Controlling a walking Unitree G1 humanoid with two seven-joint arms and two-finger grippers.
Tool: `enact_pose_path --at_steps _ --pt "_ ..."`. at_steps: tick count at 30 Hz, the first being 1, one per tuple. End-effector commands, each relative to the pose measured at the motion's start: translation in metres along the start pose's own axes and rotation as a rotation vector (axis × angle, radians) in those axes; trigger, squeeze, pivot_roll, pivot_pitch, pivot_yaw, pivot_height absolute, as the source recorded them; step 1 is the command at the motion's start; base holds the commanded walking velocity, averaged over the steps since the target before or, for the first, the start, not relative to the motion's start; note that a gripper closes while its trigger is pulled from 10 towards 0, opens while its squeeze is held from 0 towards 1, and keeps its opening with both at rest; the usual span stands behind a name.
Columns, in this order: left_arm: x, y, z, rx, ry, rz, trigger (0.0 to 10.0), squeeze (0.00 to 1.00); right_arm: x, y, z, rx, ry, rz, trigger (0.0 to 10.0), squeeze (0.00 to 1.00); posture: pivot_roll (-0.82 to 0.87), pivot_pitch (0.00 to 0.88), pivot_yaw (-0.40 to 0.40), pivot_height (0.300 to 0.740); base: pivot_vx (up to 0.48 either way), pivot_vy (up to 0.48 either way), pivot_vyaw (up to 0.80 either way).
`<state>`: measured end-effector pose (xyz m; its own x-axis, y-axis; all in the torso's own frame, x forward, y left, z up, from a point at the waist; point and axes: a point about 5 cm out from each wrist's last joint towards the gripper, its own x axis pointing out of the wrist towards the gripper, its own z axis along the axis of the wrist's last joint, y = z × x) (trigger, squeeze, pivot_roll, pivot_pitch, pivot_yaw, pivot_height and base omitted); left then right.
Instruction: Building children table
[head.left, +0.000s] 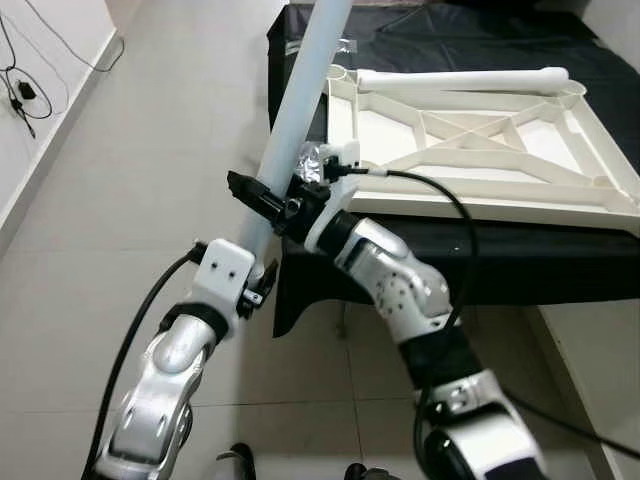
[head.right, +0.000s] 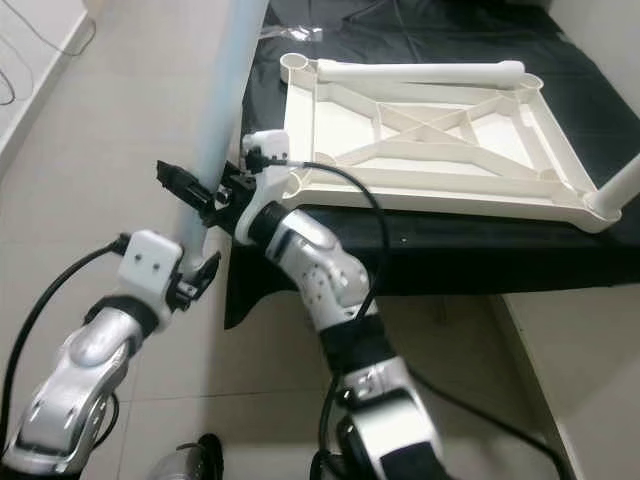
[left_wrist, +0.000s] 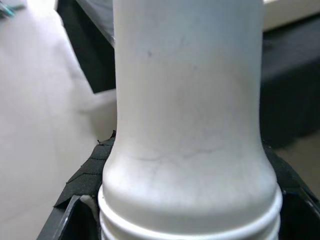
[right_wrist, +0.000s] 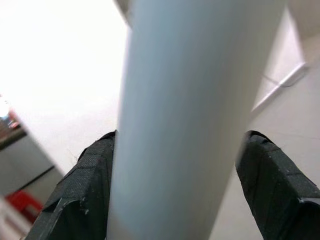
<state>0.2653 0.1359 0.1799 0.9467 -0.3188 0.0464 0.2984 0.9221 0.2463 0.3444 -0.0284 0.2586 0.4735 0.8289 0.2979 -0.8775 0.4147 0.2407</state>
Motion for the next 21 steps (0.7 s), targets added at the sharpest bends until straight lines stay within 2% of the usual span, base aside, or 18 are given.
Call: enact_pose_path --at_steps 1,3,4,6,9,12,21 --pt "-0.003 -0.004 0.005 -0.004 -0.019 -0.034 10.0 0.00 0.000 0.002 -0.005 0.051 0.013 0.041 10.0 0.00 0.05 0.236 -0.039 0.740 0.000 0.000 0.00" --pt "-0.013 -0.008 0.001 -0.077 0.015 -0.096 10.0 0.00 -0.002 -0.001 -0.007 0.126 0.046 0.125 10.0 0.00 0.07 0.237 -0.043 0.740 0.000 0.000 0.00" --pt "-0.013 -0.008 0.001 -0.077 0.015 -0.096 10.0 0.00 -0.002 -0.001 -0.007 0.126 0.046 0.125 10.0 0.00 0.07 0.237 -0.043 0.740 0.000 0.000 0.00" --pt "-0.020 -0.013 0.002 -0.129 0.022 -0.143 10.0 0.00 -0.004 0.002 -0.008 0.200 0.066 0.218 10.0 0.00 0.07 0.237 -0.043 0.740 0.000 0.000 0.00" --pt "-0.025 -0.015 0.004 -0.186 0.024 -0.166 10.0 0.00 -0.006 0.006 -0.008 0.234 0.082 0.292 10.0 0.00 0.07 0.237 -0.043 0.740 0.000 0.000 0.00" --pt "-0.035 -0.020 0.005 -0.293 0.033 -0.204 10.0 0.00 -0.009 0.010 -0.009 0.247 0.107 0.383 10.0 0.00 0.07 0.237 -0.043 0.740 0.000 0.000 0.00" --pt "-0.047 -0.029 0.002 -0.351 0.074 -0.269 10.0 0.00 -0.015 0.013 -0.014 0.271 0.185 0.499 10.0 0.00 0.07 0.241 -0.040 0.740 0.000 0.000 0.00"
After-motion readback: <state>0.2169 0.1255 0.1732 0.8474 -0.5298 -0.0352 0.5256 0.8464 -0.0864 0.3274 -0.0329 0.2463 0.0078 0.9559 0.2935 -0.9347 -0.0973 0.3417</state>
